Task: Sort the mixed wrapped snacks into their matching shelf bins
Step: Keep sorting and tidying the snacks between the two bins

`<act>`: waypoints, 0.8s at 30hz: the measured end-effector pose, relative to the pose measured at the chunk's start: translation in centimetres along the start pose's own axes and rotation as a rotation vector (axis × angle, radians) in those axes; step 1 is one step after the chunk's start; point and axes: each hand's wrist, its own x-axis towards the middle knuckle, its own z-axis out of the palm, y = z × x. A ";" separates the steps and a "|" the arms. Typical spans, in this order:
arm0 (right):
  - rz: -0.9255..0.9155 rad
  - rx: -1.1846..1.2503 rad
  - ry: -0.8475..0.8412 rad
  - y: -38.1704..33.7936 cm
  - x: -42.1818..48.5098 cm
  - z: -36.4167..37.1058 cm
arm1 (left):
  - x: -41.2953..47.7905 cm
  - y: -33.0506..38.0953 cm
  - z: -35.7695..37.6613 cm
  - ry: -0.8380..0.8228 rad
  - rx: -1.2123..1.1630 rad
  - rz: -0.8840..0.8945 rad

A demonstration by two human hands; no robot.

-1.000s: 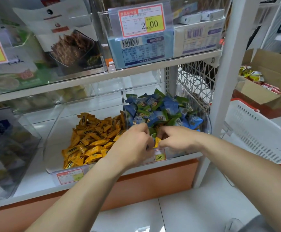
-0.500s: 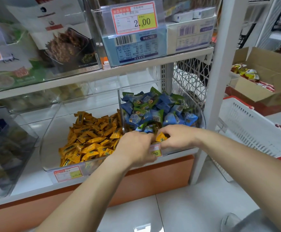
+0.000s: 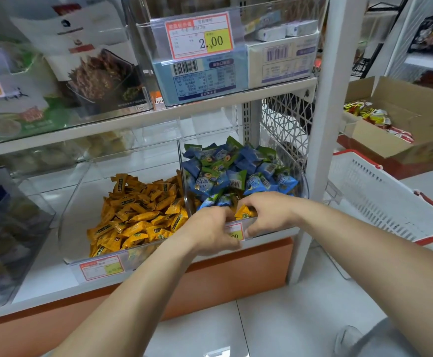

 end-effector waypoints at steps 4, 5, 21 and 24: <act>-0.019 0.081 0.065 0.9 -0.3 -0.2 | -0.4 0.1 0.6 0.063 0.131 0.082; -0.026 0.101 0.074 1.1 -0.3 -0.1 | -0.5 0.0 0.6 0.077 0.143 0.097; -0.055 0.473 0.308 2.4 -1.2 -0.8 | -0.2 -0.7 -0.7 0.217 -0.162 -0.012; -0.028 0.424 0.309 2.5 -1.1 -0.7 | -0.3 0.0 -0.7 0.154 0.097 -0.031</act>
